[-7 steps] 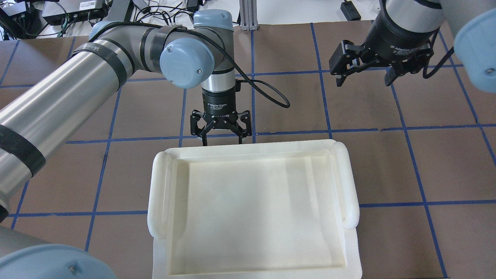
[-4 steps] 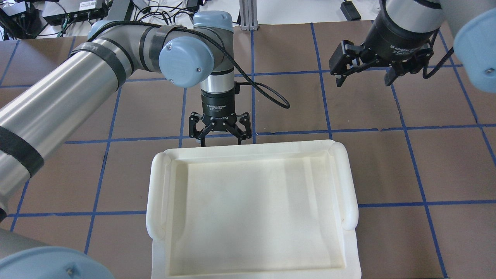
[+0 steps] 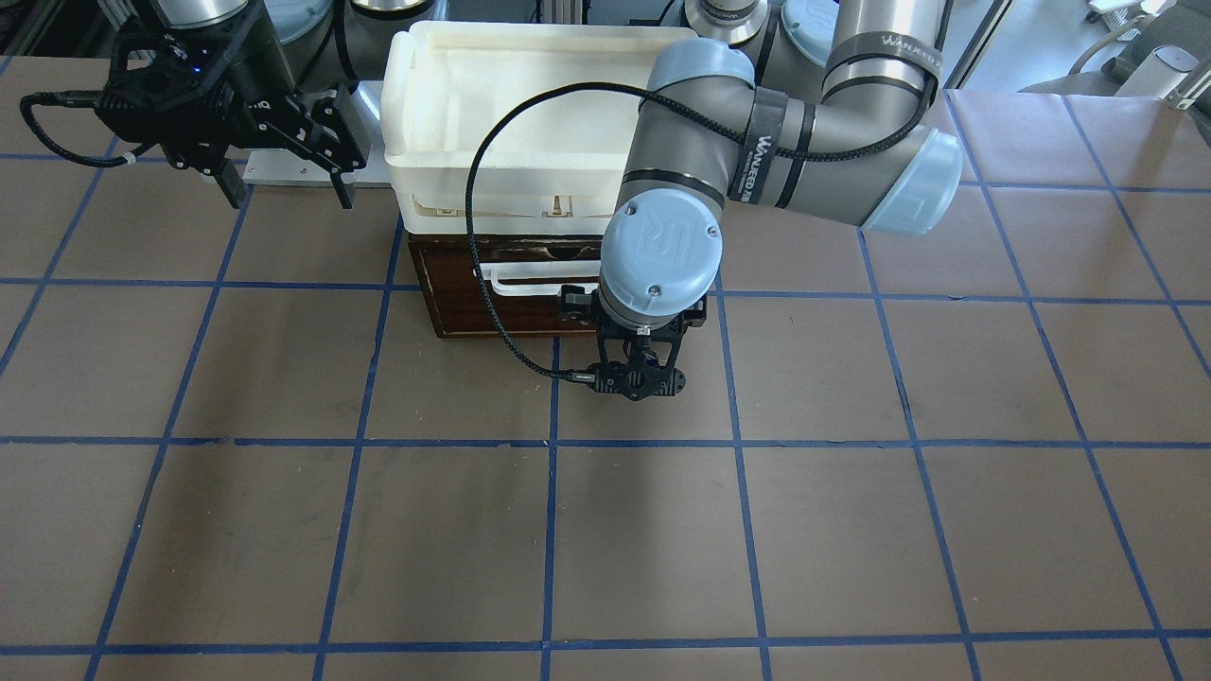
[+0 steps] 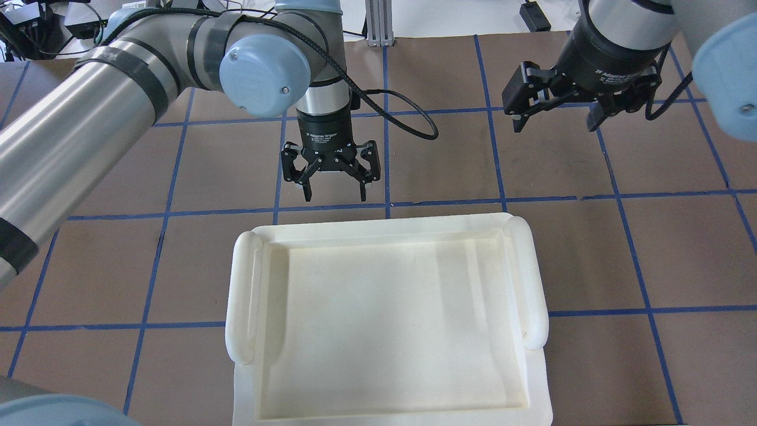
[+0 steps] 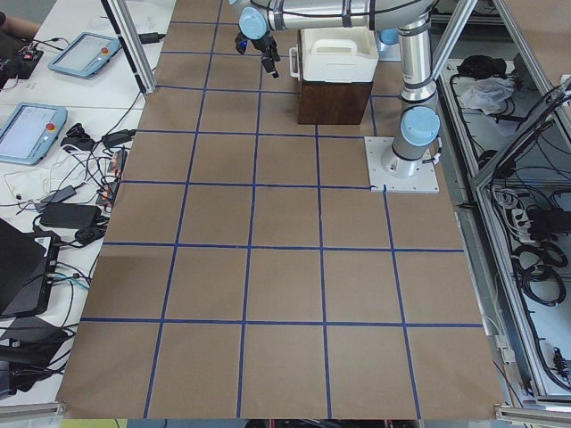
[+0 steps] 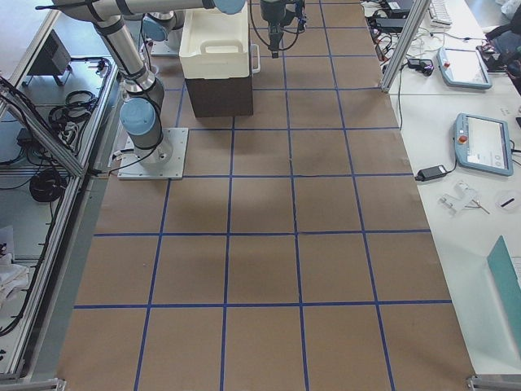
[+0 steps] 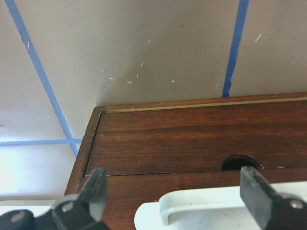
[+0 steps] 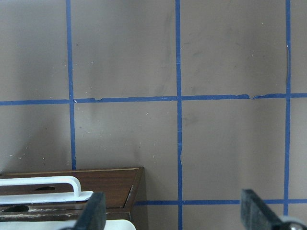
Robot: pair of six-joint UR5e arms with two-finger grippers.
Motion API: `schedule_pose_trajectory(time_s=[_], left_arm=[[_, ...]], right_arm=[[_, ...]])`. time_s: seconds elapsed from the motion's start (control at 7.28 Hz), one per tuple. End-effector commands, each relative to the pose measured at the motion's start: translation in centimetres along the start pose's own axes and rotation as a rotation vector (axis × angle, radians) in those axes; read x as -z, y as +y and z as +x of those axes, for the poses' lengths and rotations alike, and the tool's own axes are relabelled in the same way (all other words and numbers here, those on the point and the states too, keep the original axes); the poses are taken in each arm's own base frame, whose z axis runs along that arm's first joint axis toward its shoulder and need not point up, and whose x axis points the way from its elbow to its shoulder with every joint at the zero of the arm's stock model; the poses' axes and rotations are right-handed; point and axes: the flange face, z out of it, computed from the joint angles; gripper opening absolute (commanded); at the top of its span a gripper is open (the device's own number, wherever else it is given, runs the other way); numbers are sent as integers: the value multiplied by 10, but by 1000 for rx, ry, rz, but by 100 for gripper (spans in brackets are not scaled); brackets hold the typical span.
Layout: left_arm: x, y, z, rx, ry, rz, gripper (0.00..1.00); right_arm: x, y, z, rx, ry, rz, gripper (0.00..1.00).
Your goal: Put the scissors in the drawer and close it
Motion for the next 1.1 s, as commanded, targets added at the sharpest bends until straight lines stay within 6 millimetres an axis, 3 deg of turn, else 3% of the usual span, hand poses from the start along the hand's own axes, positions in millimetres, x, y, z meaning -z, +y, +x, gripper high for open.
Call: schedule_pose_trajectory(time_s=[0.0,0.14,0.41,0.69,0.96], left_arm=[[81,17,-58,76,49,164,100],[111,24,-91,122,5,287,100],[139,64,-113,155,3,353,100],[136,101,-122,80,-4,375,100],[146,108,-147,110,33,398,100]], right_arm=[[0,0,0,0,0,0,100],[0,0,0,0,0,0,100],[-1,0,0,0,0,-1,100],[-1,0,0,0,0,-1,100],[0,0,0,0,5,0,100]])
